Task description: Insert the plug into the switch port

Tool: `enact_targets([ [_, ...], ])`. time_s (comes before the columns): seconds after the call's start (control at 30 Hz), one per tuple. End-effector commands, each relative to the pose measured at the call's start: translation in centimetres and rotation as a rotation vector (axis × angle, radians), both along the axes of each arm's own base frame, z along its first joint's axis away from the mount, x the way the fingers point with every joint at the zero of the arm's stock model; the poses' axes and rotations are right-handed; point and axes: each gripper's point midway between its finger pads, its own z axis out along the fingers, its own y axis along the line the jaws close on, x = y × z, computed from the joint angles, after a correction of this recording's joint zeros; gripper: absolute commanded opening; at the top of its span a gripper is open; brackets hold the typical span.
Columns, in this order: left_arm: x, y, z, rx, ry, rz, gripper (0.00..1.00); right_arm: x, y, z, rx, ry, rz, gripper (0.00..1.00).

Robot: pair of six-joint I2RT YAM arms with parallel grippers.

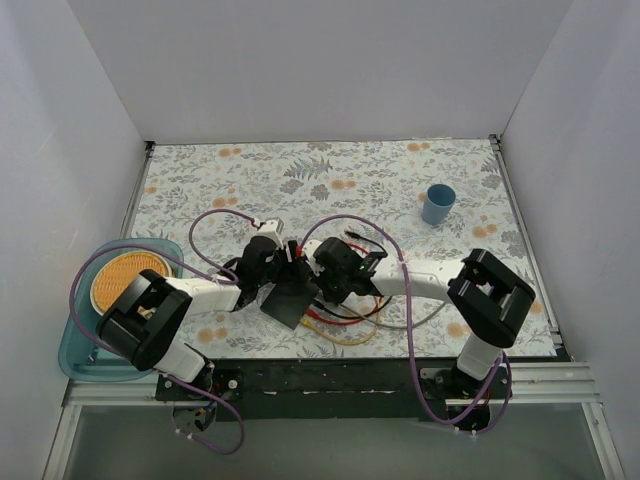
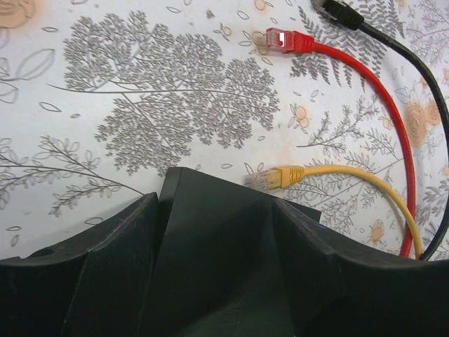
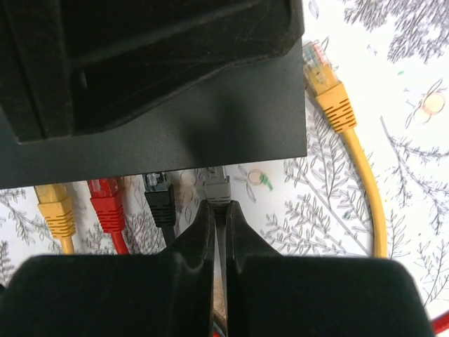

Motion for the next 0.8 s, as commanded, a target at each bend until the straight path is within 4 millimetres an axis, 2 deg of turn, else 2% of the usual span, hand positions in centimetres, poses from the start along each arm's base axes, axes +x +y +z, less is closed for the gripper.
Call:
enact_targets([
  [0.0,-18.8,-8.9,3.8,-0.351,0.517,-0.695,0.00,8.2,11.7,23.5,0.830,-0.547,-0.025,0.01],
  [0.07,-19.1,-9.2,4.2,-0.358,0.517,-0.706,0.00,8.2,11.8,23.7,0.837,-0.548,-0.026,0.01],
  [0.13,-19.3,-9.3,4.4,-0.360,0.519,-0.710,0.00,8.4,12.0,23.0,0.828,-0.534,-0.027,0.01],
  [0.23,-18.8,-8.9,3.7,-0.322,0.515,-0.654,0.00,8.3,12.1,22.4,0.818,-0.521,-0.030,0.01],
  [0.3,-17.7,-8.6,2.9,-0.280,0.489,-0.581,0.01,8.6,11.7,21.6,0.796,-0.519,-0.057,0.01],
  [0.47,-14.9,-7.5,2.3,-0.220,0.416,-0.442,0.25,10.2,10.3,19.7,0.695,-0.502,-0.138,0.01],
  [0.53,-13.1,-6.9,2.2,-0.212,0.379,-0.383,0.30,10.8,9.5,19.2,0.670,-0.502,-0.180,0.01],
  [0.57,-11.8,-6.4,2.3,-0.214,0.360,-0.346,0.39,11.0,9.2,19.0,0.662,-0.497,-0.191,0.01],
  [0.63,-10.1,-5.6,2.2,-0.192,0.329,-0.286,0.45,11.4,8.3,17.9,0.622,-0.474,-0.219,0.01],
  [0.7,-8.1,-4.7,2.5,-0.174,0.299,-0.232,0.59,11.4,7.6,16.8,0.585,-0.460,-0.240,0.02],
  [0.77,-5.7,-3.8,3.2,-0.140,0.237,-0.173,0.67,11.1,6.7,15.7,0.565,-0.452,-0.249,0.12],
])
